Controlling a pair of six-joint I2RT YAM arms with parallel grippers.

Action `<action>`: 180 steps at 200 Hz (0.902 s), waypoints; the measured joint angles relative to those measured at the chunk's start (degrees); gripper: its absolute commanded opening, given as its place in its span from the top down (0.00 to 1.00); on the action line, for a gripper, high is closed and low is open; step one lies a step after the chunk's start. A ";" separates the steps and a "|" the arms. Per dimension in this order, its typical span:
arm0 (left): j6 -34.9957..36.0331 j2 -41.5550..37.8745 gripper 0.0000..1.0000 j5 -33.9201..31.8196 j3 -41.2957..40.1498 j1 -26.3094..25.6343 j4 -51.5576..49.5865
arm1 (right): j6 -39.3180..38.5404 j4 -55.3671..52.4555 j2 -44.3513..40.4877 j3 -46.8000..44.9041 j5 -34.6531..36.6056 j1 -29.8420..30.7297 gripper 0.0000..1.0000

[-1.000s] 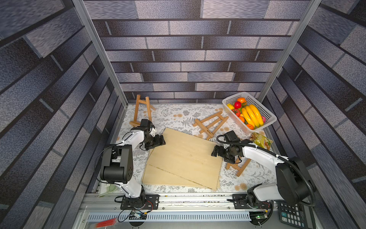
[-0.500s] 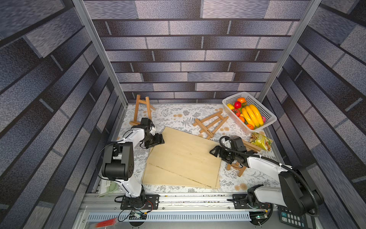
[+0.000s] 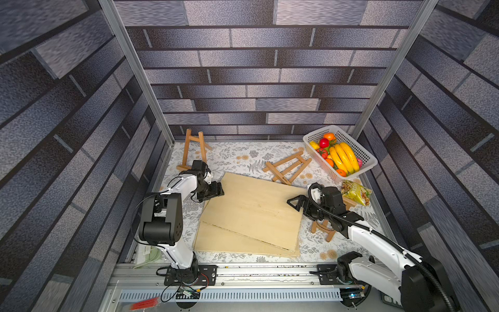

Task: Assemble the easel
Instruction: Pick up the drawing board.

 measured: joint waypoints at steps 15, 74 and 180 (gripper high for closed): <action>-0.02 0.00 0.21 0.98 -0.07 0.39 0.44 | 2.19 2.23 0.04 0.00 -1.62 0.02 0.11; -0.46 0.39 0.21 5.20 -0.79 1.01 4.70 | 7.06 8.96 2.45 0.31 -6.75 0.11 0.56; -3.08 -1.99 0.17 9.97 -0.68 3.67 2.34 | 3.28 -0.35 0.79 9.60 -8.48 -0.68 1.00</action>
